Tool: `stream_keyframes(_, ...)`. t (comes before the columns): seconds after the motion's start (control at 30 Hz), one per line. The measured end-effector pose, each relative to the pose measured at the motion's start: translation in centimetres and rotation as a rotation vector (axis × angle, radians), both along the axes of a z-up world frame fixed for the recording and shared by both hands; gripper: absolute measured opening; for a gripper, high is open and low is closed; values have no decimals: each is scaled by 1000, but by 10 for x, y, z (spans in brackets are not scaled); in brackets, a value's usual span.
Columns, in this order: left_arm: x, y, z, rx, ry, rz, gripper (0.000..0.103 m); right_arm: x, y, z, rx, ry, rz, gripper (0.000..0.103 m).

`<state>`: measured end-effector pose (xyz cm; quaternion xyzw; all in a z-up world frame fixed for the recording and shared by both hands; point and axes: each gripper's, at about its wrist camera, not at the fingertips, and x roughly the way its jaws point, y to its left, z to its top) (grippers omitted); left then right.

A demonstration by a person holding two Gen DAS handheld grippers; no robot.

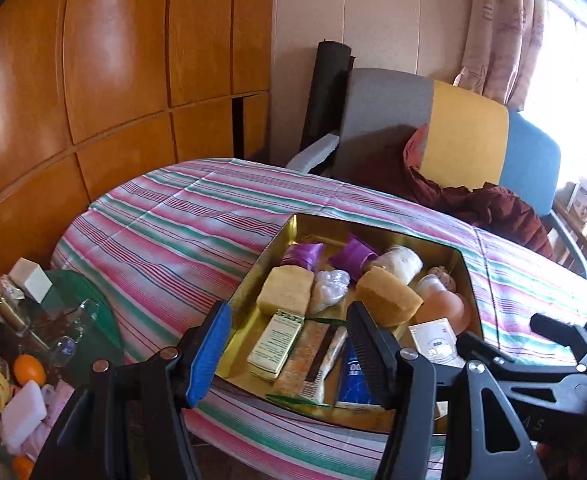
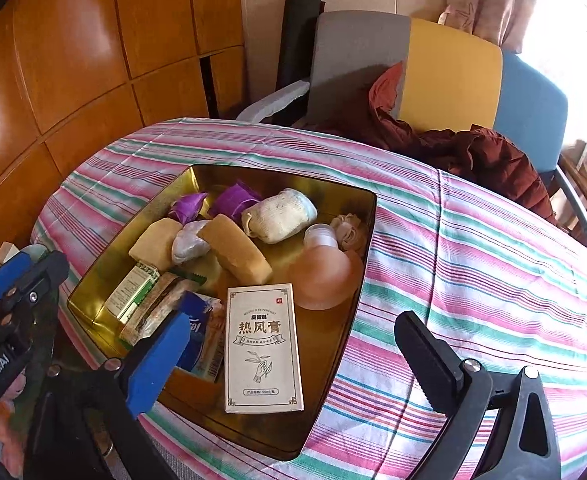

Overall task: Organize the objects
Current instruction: 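Open the right tool over the tray and withdraw both tools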

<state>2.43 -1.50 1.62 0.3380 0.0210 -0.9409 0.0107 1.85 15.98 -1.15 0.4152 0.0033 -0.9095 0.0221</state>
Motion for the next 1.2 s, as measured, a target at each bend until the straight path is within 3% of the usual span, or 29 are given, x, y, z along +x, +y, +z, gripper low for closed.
stream_keyframes(0.47,0,2,-5,-9,-71,-4,61,-2,8,6,-1,14,-92,103)
stream_keyframes(1.2,4,19,-8,-13,-92,-90,61,-2,11,7,26,28,-136,103)
